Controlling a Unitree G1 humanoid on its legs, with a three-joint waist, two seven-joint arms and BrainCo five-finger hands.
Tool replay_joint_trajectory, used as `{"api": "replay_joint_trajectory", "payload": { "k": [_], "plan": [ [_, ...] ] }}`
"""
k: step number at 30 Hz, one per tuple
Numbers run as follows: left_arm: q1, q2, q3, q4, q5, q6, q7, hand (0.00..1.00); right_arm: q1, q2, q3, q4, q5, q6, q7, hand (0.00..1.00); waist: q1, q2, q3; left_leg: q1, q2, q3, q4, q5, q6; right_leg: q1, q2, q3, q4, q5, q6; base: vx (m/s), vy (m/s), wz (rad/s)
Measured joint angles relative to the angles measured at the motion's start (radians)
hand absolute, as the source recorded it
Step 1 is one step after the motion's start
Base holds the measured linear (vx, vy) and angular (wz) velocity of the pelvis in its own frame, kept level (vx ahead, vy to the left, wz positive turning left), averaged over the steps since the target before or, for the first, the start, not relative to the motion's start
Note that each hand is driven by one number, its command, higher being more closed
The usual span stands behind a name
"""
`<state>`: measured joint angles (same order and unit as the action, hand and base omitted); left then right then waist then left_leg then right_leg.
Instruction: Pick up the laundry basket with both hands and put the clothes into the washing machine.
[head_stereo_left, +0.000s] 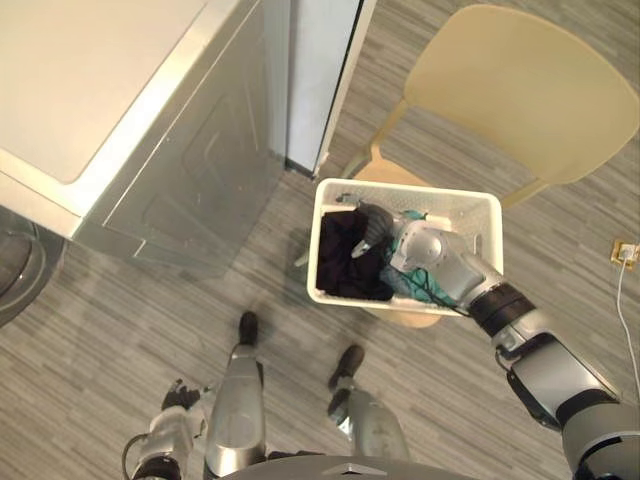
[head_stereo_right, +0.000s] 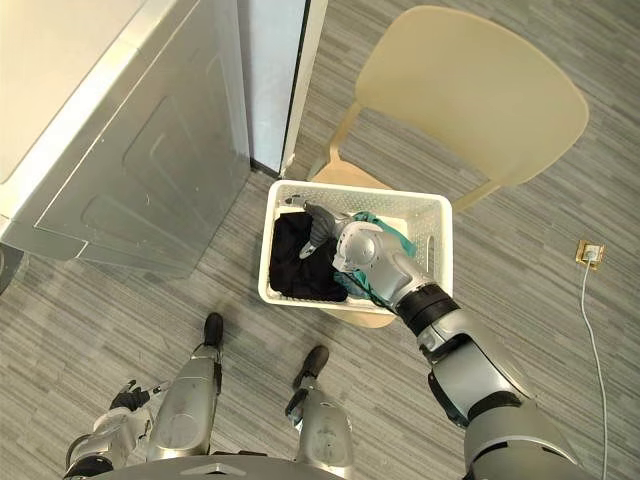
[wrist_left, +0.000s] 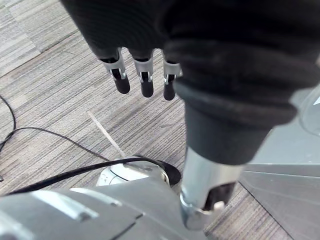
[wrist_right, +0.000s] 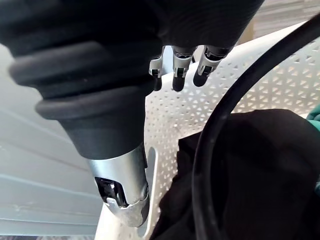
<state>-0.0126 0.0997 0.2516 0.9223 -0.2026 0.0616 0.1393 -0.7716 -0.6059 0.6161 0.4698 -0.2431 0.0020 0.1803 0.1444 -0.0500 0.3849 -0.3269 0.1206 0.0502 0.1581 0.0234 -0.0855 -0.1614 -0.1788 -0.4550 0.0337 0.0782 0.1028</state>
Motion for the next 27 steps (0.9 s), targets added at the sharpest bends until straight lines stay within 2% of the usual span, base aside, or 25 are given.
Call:
{"api": "replay_joint_trajectory", "payload": {
  "k": [9, 14, 16, 21, 26, 27],
  "plan": [
    [-0.028, 0.000, -0.023, -0.012, -0.020, -0.005, 0.030, 0.00, -0.036, 0.000, -0.075, 0.078, -0.041, 0.012, -0.051, 0.00, 0.015, 0.022, 0.046, -0.058, -0.001, -0.023, 0.032, 0.001, 0.001, -0.038, -0.003, -0.021, 0.021, -0.001, -0.002, -0.02, 0.010, 0.06],
    [-0.034, 0.003, -0.059, -0.048, -0.032, -0.007, 0.044, 0.00, -0.043, 0.013, -0.119, 0.181, -0.045, 0.034, -0.088, 0.00, 0.025, 0.028, 0.064, -0.083, -0.004, -0.028, 0.037, 0.004, 0.004, -0.059, -0.007, -0.026, 0.028, -0.001, -0.002, -0.03, 0.015, 0.03],
    [-0.037, 0.000, -0.063, -0.064, -0.033, -0.010, 0.053, 0.00, -0.043, 0.014, -0.129, 0.185, -0.079, 0.042, -0.098, 0.00, 0.027, 0.029, 0.065, -0.112, -0.003, -0.030, 0.044, 0.005, 0.005, -0.087, -0.007, -0.026, 0.035, -0.001, -0.002, 0.00, 0.000, 0.00],
    [-0.055, -0.002, -0.097, -0.086, -0.069, -0.025, 0.066, 0.00, -0.072, 0.028, -0.159, 0.275, -0.119, 0.052, -0.107, 0.00, 0.034, 0.053, 0.085, -0.165, -0.006, -0.054, 0.056, 0.010, 0.005, -0.124, -0.008, -0.045, 0.044, -0.001, -0.002, -0.01, 0.010, 0.08],
    [-0.080, -0.006, -0.107, -0.085, -0.080, -0.033, 0.073, 0.00, -0.107, 0.064, -0.170, 0.376, -0.121, 0.053, -0.140, 0.00, 0.054, 0.061, 0.092, -0.219, -0.008, -0.076, 0.077, 0.010, 0.005, -0.158, -0.006, -0.061, 0.050, -0.002, -0.003, -0.02, 0.018, 0.09],
    [-0.080, -0.005, -0.107, -0.083, -0.081, -0.034, 0.075, 0.00, -0.106, 0.070, -0.170, 0.383, -0.150, 0.061, -0.149, 0.00, 0.058, 0.062, 0.093, -0.226, -0.008, -0.082, 0.082, 0.010, 0.005, -0.158, -0.006, -0.071, 0.050, -0.002, -0.004, -0.02, 0.021, 0.14]
  ]
}}
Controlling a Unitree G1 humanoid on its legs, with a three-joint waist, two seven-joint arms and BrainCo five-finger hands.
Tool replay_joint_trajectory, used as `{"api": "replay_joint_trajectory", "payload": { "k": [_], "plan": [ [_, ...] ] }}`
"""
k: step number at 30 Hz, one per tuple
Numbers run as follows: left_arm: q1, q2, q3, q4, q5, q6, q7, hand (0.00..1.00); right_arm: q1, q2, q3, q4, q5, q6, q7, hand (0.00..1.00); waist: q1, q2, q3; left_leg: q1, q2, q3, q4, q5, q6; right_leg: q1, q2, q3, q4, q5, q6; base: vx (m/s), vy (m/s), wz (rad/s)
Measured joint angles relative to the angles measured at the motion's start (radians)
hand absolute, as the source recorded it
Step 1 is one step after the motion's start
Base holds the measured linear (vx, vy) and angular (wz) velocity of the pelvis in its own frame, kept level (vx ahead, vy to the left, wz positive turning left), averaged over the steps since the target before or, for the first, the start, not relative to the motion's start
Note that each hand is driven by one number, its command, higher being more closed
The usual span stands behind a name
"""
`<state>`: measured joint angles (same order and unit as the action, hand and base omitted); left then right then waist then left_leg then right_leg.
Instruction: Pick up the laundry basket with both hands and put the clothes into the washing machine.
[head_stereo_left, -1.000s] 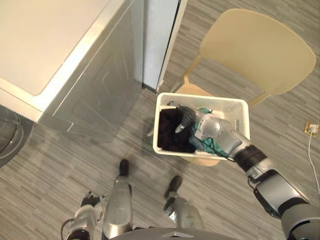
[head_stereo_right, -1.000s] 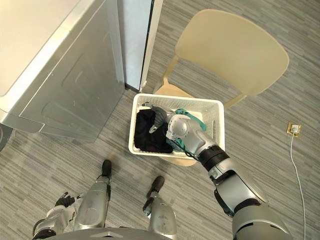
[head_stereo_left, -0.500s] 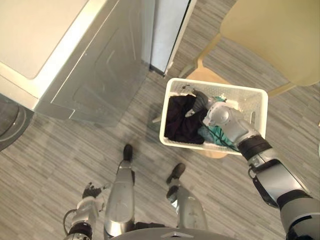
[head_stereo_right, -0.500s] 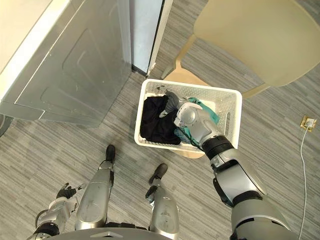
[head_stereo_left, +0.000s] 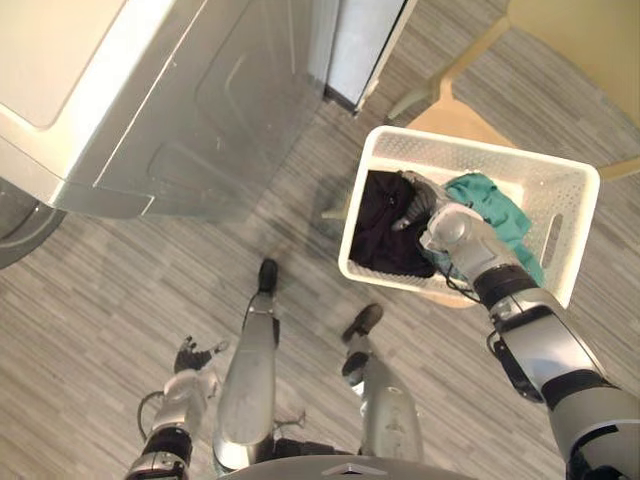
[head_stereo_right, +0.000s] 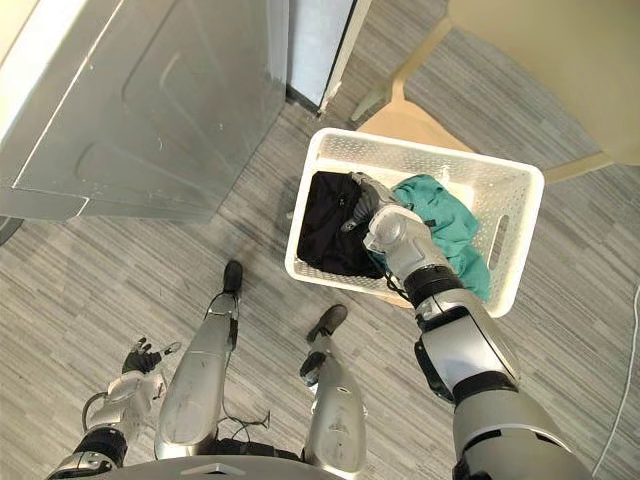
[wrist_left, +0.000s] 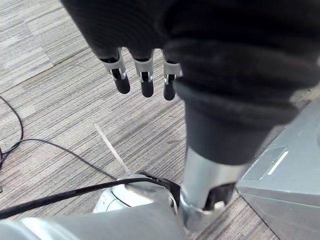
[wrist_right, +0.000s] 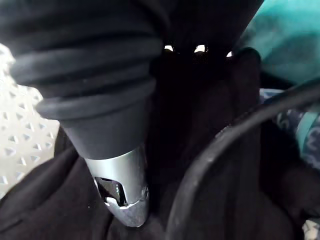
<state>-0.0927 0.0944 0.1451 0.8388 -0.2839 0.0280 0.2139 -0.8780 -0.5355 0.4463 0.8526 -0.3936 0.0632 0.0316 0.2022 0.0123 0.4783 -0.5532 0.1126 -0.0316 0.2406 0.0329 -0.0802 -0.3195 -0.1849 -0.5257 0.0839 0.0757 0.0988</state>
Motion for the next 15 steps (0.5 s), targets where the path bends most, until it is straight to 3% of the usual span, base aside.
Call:
{"api": "replay_joint_trajectory", "payload": {
  "k": [5, 6, 15],
  "plan": [
    [-0.004, 0.003, 0.001, 0.017, -0.007, -0.001, 0.001, 0.00, -0.008, 0.022, 0.008, 0.040, -0.047, 0.007, -0.022, 0.00, 0.006, 0.000, 0.000, -0.023, 0.001, -0.028, 0.011, 0.000, -0.001, -0.001, 0.008, -0.022, 0.003, -0.007, -0.010, -0.05, 0.022, 0.12],
    [-0.007, 0.004, 0.001, 0.028, -0.007, -0.001, 0.001, 0.00, -0.002, 0.021, 0.011, 0.049, -0.054, 0.007, -0.025, 1.00, 0.005, 0.000, 0.000, -0.029, 0.002, -0.035, 0.011, 0.000, -0.002, -0.003, 0.011, -0.031, 0.004, -0.011, -0.016, -0.07, 0.013, 0.16],
    [-0.041, 0.002, 0.000, 0.092, -0.007, 0.010, 0.008, 0.00, -0.036, 0.069, -0.010, 0.155, -0.304, 0.027, -0.067, 1.00, 0.010, -0.002, -0.001, -0.018, 0.004, -0.061, -0.023, 0.035, -0.011, 0.004, 0.017, -0.051, 0.012, -0.013, -0.018, -0.04, 0.008, 0.07]
  ]
}}
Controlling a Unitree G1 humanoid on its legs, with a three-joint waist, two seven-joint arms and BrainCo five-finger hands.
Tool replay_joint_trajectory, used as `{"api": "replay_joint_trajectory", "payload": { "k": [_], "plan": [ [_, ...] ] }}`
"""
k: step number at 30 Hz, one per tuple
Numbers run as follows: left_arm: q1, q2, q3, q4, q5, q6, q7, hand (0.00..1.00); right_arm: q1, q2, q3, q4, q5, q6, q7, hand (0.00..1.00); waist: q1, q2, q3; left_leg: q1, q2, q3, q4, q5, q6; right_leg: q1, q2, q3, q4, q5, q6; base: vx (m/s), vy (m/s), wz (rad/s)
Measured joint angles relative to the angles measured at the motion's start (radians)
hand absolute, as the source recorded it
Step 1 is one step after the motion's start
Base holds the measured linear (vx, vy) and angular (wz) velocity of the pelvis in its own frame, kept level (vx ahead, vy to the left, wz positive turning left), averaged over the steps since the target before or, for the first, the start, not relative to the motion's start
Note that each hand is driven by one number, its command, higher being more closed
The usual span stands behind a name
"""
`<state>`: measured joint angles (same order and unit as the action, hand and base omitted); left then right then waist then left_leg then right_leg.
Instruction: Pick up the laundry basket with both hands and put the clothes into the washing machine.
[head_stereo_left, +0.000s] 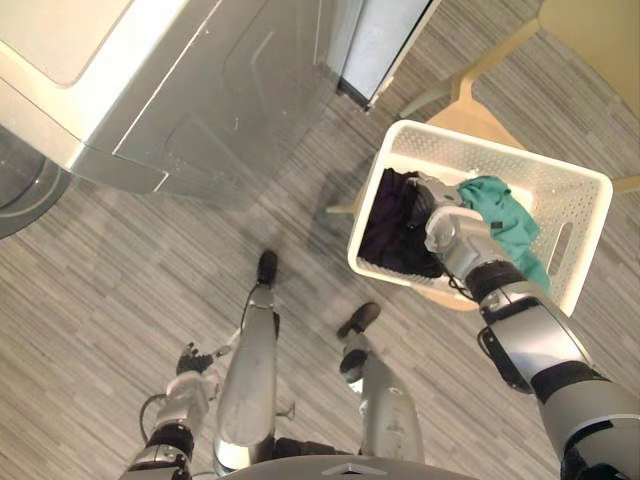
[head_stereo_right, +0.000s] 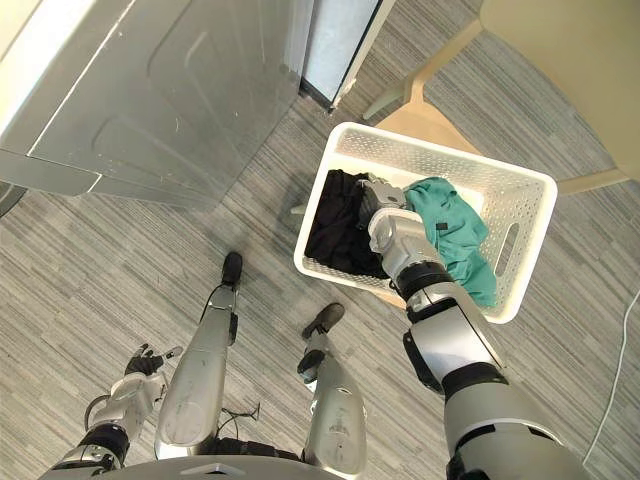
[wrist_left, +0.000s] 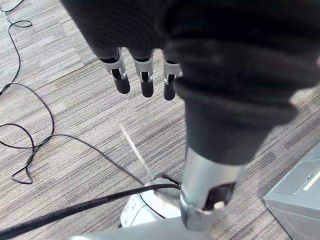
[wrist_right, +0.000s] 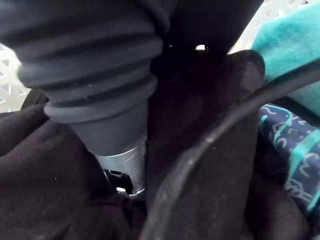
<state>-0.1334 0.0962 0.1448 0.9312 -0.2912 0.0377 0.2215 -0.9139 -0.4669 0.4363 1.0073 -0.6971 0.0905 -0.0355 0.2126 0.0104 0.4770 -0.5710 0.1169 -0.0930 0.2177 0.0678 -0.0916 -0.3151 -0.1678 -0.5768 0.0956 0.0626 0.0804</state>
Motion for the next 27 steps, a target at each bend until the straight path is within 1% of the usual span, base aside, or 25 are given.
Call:
{"api": "replay_joint_trajectory", "payload": {
  "k": [1, 5, 8, 10, 11, 14, 15, 16, 17, 18, 19, 20, 21, 22, 23, 24, 25, 26, 27],
  "plan": [
    [-0.003, 0.000, -0.001, 0.000, 0.000, 0.000, 0.008, 0.00, 0.000, 0.006, -0.020, 0.019, -0.016, 0.006, 0.000, 1.00, 0.002, 0.000, 0.000, 0.010, 0.000, -0.004, -0.011, 0.006, -0.001, 0.008, 0.000, -0.006, 0.001, -0.002, -0.001, -0.02, -0.005, 0.15],
    [-0.004, 0.000, -0.001, 0.000, 0.001, 0.006, 0.015, 0.00, 0.003, 0.030, -0.089, 0.073, -0.017, 0.023, -0.002, 1.00, 0.017, 0.000, 0.000, 0.049, 0.000, -0.002, -0.035, 0.017, -0.002, 0.038, -0.001, -0.010, 0.001, -0.004, -0.001, -0.01, -0.002, 0.05],
    [-0.001, 0.001, 0.001, -0.016, 0.001, 0.008, 0.015, 0.00, 0.019, 0.032, -0.126, 0.079, -0.018, 0.024, 0.002, 1.00, 0.026, -0.003, 0.001, 0.068, 0.003, 0.007, -0.037, 0.016, -0.002, 0.052, -0.003, -0.003, 0.001, -0.004, -0.001, -0.01, 0.002, -0.04],
    [0.013, 0.004, 0.010, -0.042, 0.001, 0.007, 0.015, 0.00, 0.031, 0.036, -0.181, 0.074, -0.016, 0.034, 0.001, 1.00, 0.028, -0.009, 0.005, 0.096, 0.005, 0.020, -0.045, 0.017, -0.002, 0.069, -0.003, 0.012, -0.001, -0.002, -0.002, -0.02, 0.003, -0.13],
    [0.024, 0.006, 0.011, -0.053, 0.000, 0.006, 0.015, 0.00, 0.036, 0.037, -0.192, 0.071, -0.007, 0.039, 0.001, 1.00, 0.029, -0.012, 0.006, 0.106, 0.007, 0.026, -0.049, 0.017, -0.002, 0.073, -0.003, 0.017, -0.002, -0.002, -0.002, -0.02, -0.001, -0.21],
    [0.076, 0.018, 0.023, -0.091, 0.001, 0.005, 0.015, 0.00, 0.044, 0.036, -0.288, 0.017, 0.096, 0.057, -0.002, 1.00, 0.017, -0.035, 0.006, 0.147, 0.014, 0.052, -0.064, 0.019, -0.002, 0.093, 0.000, 0.039, -0.010, 0.006, -0.004, -0.03, -0.010, -0.22],
    [0.092, 0.018, 0.042, -0.094, 0.000, 0.007, 0.013, 0.00, 0.052, 0.036, -0.333, -0.029, 0.166, 0.064, -0.011, 1.00, 0.008, -0.043, 0.010, 0.166, 0.016, 0.060, -0.068, 0.019, -0.002, 0.108, 0.001, 0.043, -0.014, 0.007, -0.004, -0.02, -0.008, -0.14],
    [0.112, 0.020, 0.057, -0.095, 0.001, 0.009, 0.013, 0.00, 0.083, 0.035, -0.397, -0.105, 0.259, 0.066, -0.033, 1.00, 0.002, -0.055, 0.005, 0.192, 0.016, 0.067, -0.078, 0.019, -0.002, 0.126, 0.001, 0.048, -0.018, 0.008, -0.003, -0.01, -0.008, -0.08],
    [0.127, 0.021, 0.062, -0.096, 0.001, 0.009, 0.012, 0.00, 0.111, 0.034, -0.435, -0.165, 0.315, 0.067, -0.046, 1.00, -0.006, -0.063, 0.000, 0.209, 0.015, 0.067, -0.089, 0.021, -0.002, 0.142, 0.001, 0.046, -0.025, 0.008, -0.003, 0.00, 0.000, 0.00],
    [0.137, 0.020, 0.074, -0.096, 0.001, 0.009, 0.010, 0.00, 0.130, 0.034, -0.456, -0.203, 0.346, 0.067, -0.054, 1.00, -0.011, -0.072, -0.009, 0.215, 0.014, 0.069, -0.095, 0.022, -0.002, 0.146, 0.001, 0.047, -0.028, 0.009, -0.002, 0.00, 0.000, 0.00],
    [0.157, 0.022, 0.103, -0.094, 0.005, 0.013, 0.007, 0.00, 0.186, 0.036, -0.507, -0.310, 0.413, 0.067, -0.078, 1.00, -0.019, -0.093, -0.033, 0.226, 0.014, 0.075, -0.108, 0.025, -0.002, 0.152, 0.002, 0.049, -0.038, 0.011, 0.001, 0.00, 0.000, 0.00],
    [0.166, 0.021, 0.116, -0.095, 0.013, 0.018, 0.003, 0.00, 0.210, 0.038, -0.533, -0.356, 0.437, 0.067, -0.084, 1.00, -0.023, -0.100, -0.040, 0.234, 0.013, 0.076, -0.115, 0.026, -0.002, 0.159, 0.002, 0.049, -0.041, 0.012, 0.003, 0.04, 0.003, -0.03],
    [0.185, 0.021, 0.140, -0.093, 0.022, 0.023, -0.004, 0.00, 0.252, 0.056, -0.588, -0.438, 0.480, 0.067, -0.107, 1.00, -0.031, -0.114, -0.056, 0.256, 0.010, 0.081, -0.133, 0.031, 0.000, 0.173, 0.000, 0.051, -0.046, 0.012, 0.003, 0.04, 0.003, 0.00],
    [0.196, 0.021, 0.151, -0.094, 0.024, 0.025, -0.009, 0.00, 0.270, 0.068, -0.614, -0.475, 0.499, 0.066, -0.120, 1.00, -0.035, -0.120, -0.065, 0.267, 0.008, 0.084, -0.140, 0.034, 0.000, 0.179, -0.001, 0.053, -0.048, 0.012, 0.003, 0.05, 0.011, -0.09],
    [0.215, 0.019, 0.174, -0.090, 0.041, 0.032, -0.009, 0.00, 0.306, 0.088, -0.652, -0.540, 0.517, 0.065, -0.137, 1.00, -0.040, -0.131, -0.097, 0.282, 0.005, 0.096, -0.157, 0.037, 0.001, 0.181, -0.003, 0.066, -0.054, 0.013, 0.005, 0.09, 0.019, -0.14],
    [0.230, 0.019, 0.184, -0.086, 0.058, 0.042, -0.009, 0.00, 0.338, 0.107, -0.685, -0.601, 0.538, 0.065, -0.162, 1.00, -0.048, -0.134, -0.128, 0.303, 0.002, 0.105, -0.177, 0.042, 0.001, 0.192, -0.005, 0.071, -0.063, 0.016, 0.009, 0.07, 0.017, -0.14],
    [0.235, 0.017, 0.194, -0.086, 0.063, 0.045, -0.009, 0.00, 0.352, 0.117, -0.701, -0.632, 0.546, 0.064, -0.173, 1.00, -0.052, -0.134, -0.140, 0.318, 0.000, 0.108, -0.189, 0.045, 0.002, 0.204, -0.006, 0.072, -0.069, 0.017, 0.011, 0.09, 0.011, -0.11],
    [0.249, 0.013, 0.214, -0.086, 0.081, 0.052, -0.006, 0.00, 0.397, 0.144, -0.730, -0.708, 0.577, 0.061, -0.198, 1.00, -0.058, -0.133, -0.176, 0.353, -0.003, 0.119, -0.218, 0.050, 0.002, 0.225, -0.007, 0.075, -0.081, 0.018, 0.013, 0.05, 0.002, -0.07],
    [0.253, 0.013, 0.215, -0.087, 0.081, 0.055, -0.006, 0.00, 0.414, 0.150, -0.736, -0.734, 0.583, 0.058, -0.204, 1.00, -0.061, -0.132, -0.192, 0.364, -0.004, 0.121, -0.228, 0.052, 0.002, 0.231, -0.007, 0.076, -0.084, 0.018, 0.014, 0.08, 0.000, -0.07]
  ]
}}
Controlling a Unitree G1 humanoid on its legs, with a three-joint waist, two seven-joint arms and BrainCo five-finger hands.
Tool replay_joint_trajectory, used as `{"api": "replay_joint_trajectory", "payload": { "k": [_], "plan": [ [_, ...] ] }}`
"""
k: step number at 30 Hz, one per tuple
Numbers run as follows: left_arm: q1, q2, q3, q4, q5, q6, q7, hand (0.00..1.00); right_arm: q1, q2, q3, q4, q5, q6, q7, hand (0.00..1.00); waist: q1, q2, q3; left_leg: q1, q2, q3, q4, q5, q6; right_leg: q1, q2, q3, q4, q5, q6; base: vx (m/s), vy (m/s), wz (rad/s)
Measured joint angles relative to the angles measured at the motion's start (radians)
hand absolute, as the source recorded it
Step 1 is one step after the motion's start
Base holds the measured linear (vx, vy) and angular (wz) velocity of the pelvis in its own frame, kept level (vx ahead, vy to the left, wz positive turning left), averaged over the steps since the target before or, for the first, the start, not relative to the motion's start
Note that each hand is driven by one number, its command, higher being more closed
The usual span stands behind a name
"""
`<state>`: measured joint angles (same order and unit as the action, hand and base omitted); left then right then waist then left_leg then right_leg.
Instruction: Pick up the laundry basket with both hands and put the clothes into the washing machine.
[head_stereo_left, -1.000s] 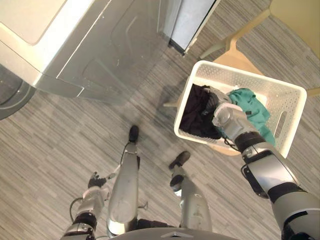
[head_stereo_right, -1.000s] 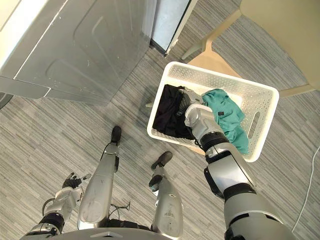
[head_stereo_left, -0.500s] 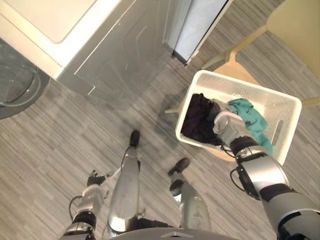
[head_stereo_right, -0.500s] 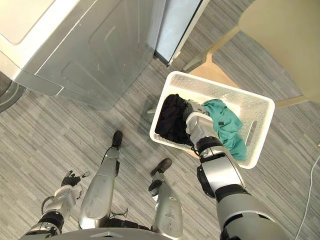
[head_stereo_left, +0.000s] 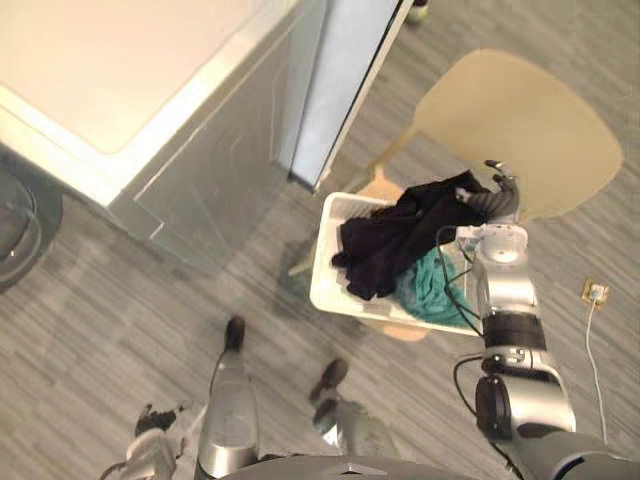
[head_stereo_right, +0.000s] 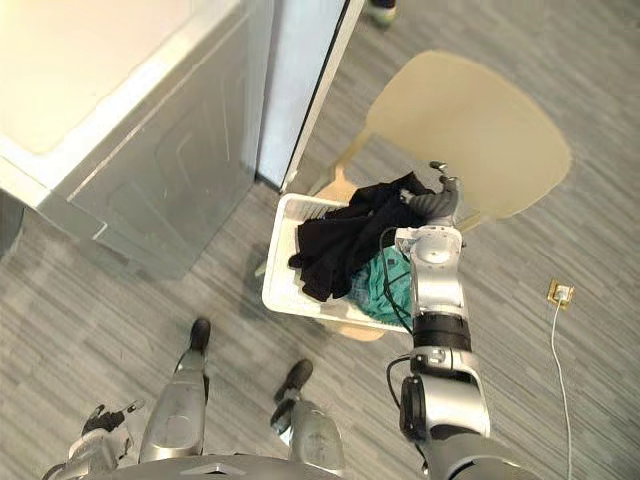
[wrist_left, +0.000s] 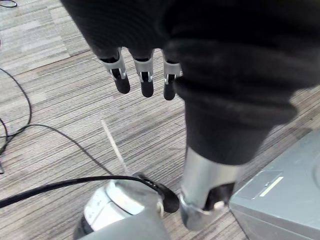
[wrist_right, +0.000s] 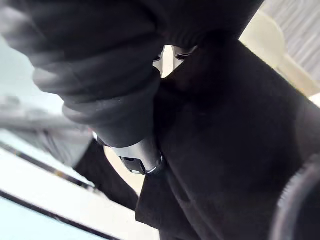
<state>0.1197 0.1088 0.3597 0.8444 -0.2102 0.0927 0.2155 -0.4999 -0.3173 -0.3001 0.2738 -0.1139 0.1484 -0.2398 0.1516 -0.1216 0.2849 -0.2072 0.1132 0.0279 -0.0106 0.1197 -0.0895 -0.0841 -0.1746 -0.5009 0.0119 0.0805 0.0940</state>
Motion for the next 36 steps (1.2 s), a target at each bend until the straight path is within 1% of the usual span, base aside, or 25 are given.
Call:
{"api": "replay_joint_trajectory", "payload": {
  "k": [3, 4, 5, 7, 8, 10, 11, 12, 14, 15, 17, 18, 20, 23, 26, 28, 29, 34, 35, 36],
  "plan": [
    [0.005, -0.014, 0.017, -0.013, 0.017, 0.013, 0.002, 0.00, 0.056, 0.012, -0.031, -0.104, 0.027, -0.010, -0.014, 1.00, -0.020, 0.008, -0.067, 0.044, 0.000, 0.005, -0.045, 0.014, -0.001, 0.021, 0.001, 0.002, -0.007, -0.004, 0.006, 0.05, -0.008, -0.03],
    [0.012, -0.027, 0.015, -0.051, 0.032, 0.019, 0.003, 0.00, 0.070, 0.013, -0.038, -0.155, 0.031, -0.018, -0.022, 1.00, -0.029, 0.014, -0.089, 0.065, 0.001, 0.009, -0.065, 0.021, -0.002, 0.033, 0.003, 0.004, -0.011, -0.005, 0.007, 0.04, -0.012, -0.08],
    [0.016, -0.033, 0.012, -0.076, 0.039, 0.020, 0.004, 0.00, 0.071, 0.013, -0.041, -0.171, 0.031, -0.019, -0.025, 1.00, -0.034, 0.017, -0.091, 0.074, 0.000, 0.012, -0.066, 0.021, -0.002, 0.041, 0.003, 0.007, -0.012, -0.005, 0.007, 0.03, -0.006, -0.13],
    [0.031, -0.049, -0.022, -0.189, 0.040, 0.025, 0.007, 0.00, 0.078, 0.015, -0.045, -0.222, 0.032, -0.025, -0.026, 1.00, -0.041, 0.023, -0.115, 0.092, 0.000, 0.029, -0.066, 0.017, -0.002, 0.052, 0.003, 0.020, -0.019, -0.003, 0.009, 0.00, 0.008, -0.16],
    [0.043, -0.060, -0.039, -0.251, 0.046, 0.024, 0.016, 0.00, 0.088, 0.015, -0.048, -0.253, 0.036, -0.035, -0.027, 1.00, -0.044, 0.028, -0.130, 0.096, 0.000, 0.032, -0.066, 0.016, -0.001, 0.054, 0.002, 0.021, -0.020, -0.003, 0.010, 0.02, 0.010, -0.14],
    [0.027, -0.072, -0.096, -0.403, 0.061, 0.019, 0.022, 0.00, 0.097, 0.021, -0.048, -0.323, 0.041, -0.054, -0.027, 1.00, -0.055, 0.049, -0.148, 0.131, 0.000, 0.047, -0.067, 0.011, -0.001, 0.081, 0.001, 0.027, -0.023, -0.003, 0.011, 0.02, 0.006, -0.14],
    [0.022, -0.072, -0.108, -0.437, 0.060, 0.017, 0.022, 0.00, 0.097, 0.023, -0.048, -0.338, 0.047, -0.057, -0.027, 1.00, -0.057, 0.054, -0.154, 0.139, 0.000, 0.051, -0.067, 0.009, -0.002, 0.087, 0.001, 0.030, -0.024, -0.003, 0.011, 0.00, 0.006, -0.18],
    [0.016, -0.071, -0.138, -0.504, 0.059, 0.011, 0.023, 0.00, 0.096, 0.023, -0.040, -0.352, 0.066, -0.072, -0.028, 1.00, -0.065, 0.066, -0.176, 0.148, 0.000, 0.059, -0.067, 0.006, -0.002, 0.090, 0.001, 0.042, -0.024, -0.002, 0.013, 0.02, 0.007, -0.19],
    [-0.012, -0.071, -0.179, -0.603, 0.059, 0.001, 0.034, 0.00, 0.090, 0.023, -0.023, -0.378, 0.091, -0.088, -0.030, 1.00, -0.075, 0.084, -0.199, 0.167, 0.001, 0.076, -0.067, 0.004, -0.002, 0.098, 0.001, 0.057, -0.027, 0.002, 0.017, 0.02, 0.007, -0.24],
    [-0.023, -0.070, -0.187, -0.629, 0.059, -0.001, 0.038, 0.00, 0.081, 0.023, -0.015, -0.378, 0.092, -0.091, -0.029, 1.00, -0.079, 0.089, -0.202, 0.175, 0.001, 0.084, -0.068, 0.003, -0.003, 0.102, 0.001, 0.064, -0.029, 0.004, 0.018, 0.00, 0.006, -0.30],
    [-0.076, -0.060, -0.214, -0.685, 0.059, -0.012, 0.042, 0.00, 0.014, 0.022, 0.016, -0.376, 0.117, -0.091, -0.030, 1.00, -0.097, 0.109, -0.218, 0.199, 0.002, 0.111, -0.069, -0.001, -0.004, 0.112, 0.003, 0.091, -0.041, 0.011, 0.018, -0.03, 0.008, -0.33],
    [-0.095, -0.052, -0.222, -0.687, 0.059, -0.013, 0.043, 0.00, -0.007, 0.018, 0.027, -0.376, 0.118, -0.091, -0.030, 1.00, -0.102, 0.113, -0.220, 0.204, 0.002, 0.116, -0.071, -0.001, -0.004, 0.115, 0.004, 0.098, -0.045, 0.015, 0.018, -0.05, 0.007, -0.33],
    [-0.169, -0.017, -0.254, -0.698, 0.059, -0.015, 0.043, 0.00, -0.091, -0.022, 0.079, -0.374, 0.129, -0.094, -0.031, 1.00, -0.108, 0.124, -0.228, 0.220, 0.005, 0.144, -0.074, -0.004, -0.004, 0.123, 0.008, 0.122, -0.068, 0.033, 0.016, -0.05, 0.003, -0.31],
    [-0.262, 0.030, -0.288, -0.697, 0.059, -0.017, 0.042, 0.00, -0.201, -0.050, 0.127, -0.370, 0.151, -0.105, -0.031, 1.00, -0.124, 0.126, -0.242, 0.226, 0.005, 0.165, -0.074, -0.004, -0.004, 0.122, 0.010, 0.143, -0.085, 0.047, 0.011, -0.05, 0.001, -0.22],
    [-0.351, 0.074, -0.331, -0.662, 0.060, -0.017, 0.041, 0.00, -0.270, -0.051, 0.160, -0.342, 0.166, -0.120, -0.032, 1.00, -0.135, 0.126, -0.259, 0.230, 0.004, 0.178, -0.074, -0.004, -0.004, 0.120, 0.011, 0.158, -0.092, 0.058, 0.014, -0.02, -0.001, -0.16],
    [-0.442, 0.100, -0.372, -0.623, 0.061, -0.019, 0.042, 0.00, -0.333, -0.055, 0.198, -0.301, 0.180, -0.125, -0.033, 1.00, -0.141, 0.125, -0.260, 0.237, 0.005, 0.191, -0.075, -0.004, -0.004, 0.119, 0.011, 0.170, -0.092, 0.065, 0.013, -0.02, -0.001, -0.17],
    [-0.504, 0.114, -0.411, -0.568, 0.062, -0.021, 0.041, 0.00, -0.363, -0.062, 0.222, -0.282, 0.190, -0.124, -0.034, 1.00, -0.144, 0.125, -0.260, 0.239, 0.005, 0.194, -0.075, -0.003, -0.004, 0.118, 0.012, 0.176, -0.092, 0.066, 0.011, -0.03, -0.003, -0.08],
    [-0.634, 0.118, -0.518, -0.407, 0.062, -0.014, 0.037, 0.00, -0.462, -0.066, 0.299, -0.252, 0.196, -0.125, -0.042, 1.00, -0.162, 0.119, -0.265, 0.240, 0.014, 0.221, -0.075, 0.000, -0.006, 0.093, 0.023, 0.217, -0.092, 0.078, 0.000, -0.03, -0.012, -0.21],
    [-0.648, 0.117, -0.530, -0.386, 0.062, -0.013, 0.035, 0.00, -0.466, -0.067, 0.302, -0.252, 0.196, -0.126, -0.045, 1.00, -0.163, 0.117, -0.266, 0.239, 0.016, 0.221, -0.075, 0.000, -0.007, 0.091, 0.024, 0.218, -0.092, 0.078, 0.000, -0.01, -0.022, -0.16],
    [-0.675, 0.118, -0.555, -0.343, 0.067, -0.008, 0.026, 0.00, -0.469, -0.067, 0.305, -0.252, 0.196, -0.126, -0.053, 1.00, -0.171, 0.115, -0.267, 0.238, 0.018, 0.222, -0.075, 0.001, -0.008, 0.089, 0.027, 0.219, -0.092, 0.079, -0.002, -0.01, -0.022, -0.04]
  ]
}}
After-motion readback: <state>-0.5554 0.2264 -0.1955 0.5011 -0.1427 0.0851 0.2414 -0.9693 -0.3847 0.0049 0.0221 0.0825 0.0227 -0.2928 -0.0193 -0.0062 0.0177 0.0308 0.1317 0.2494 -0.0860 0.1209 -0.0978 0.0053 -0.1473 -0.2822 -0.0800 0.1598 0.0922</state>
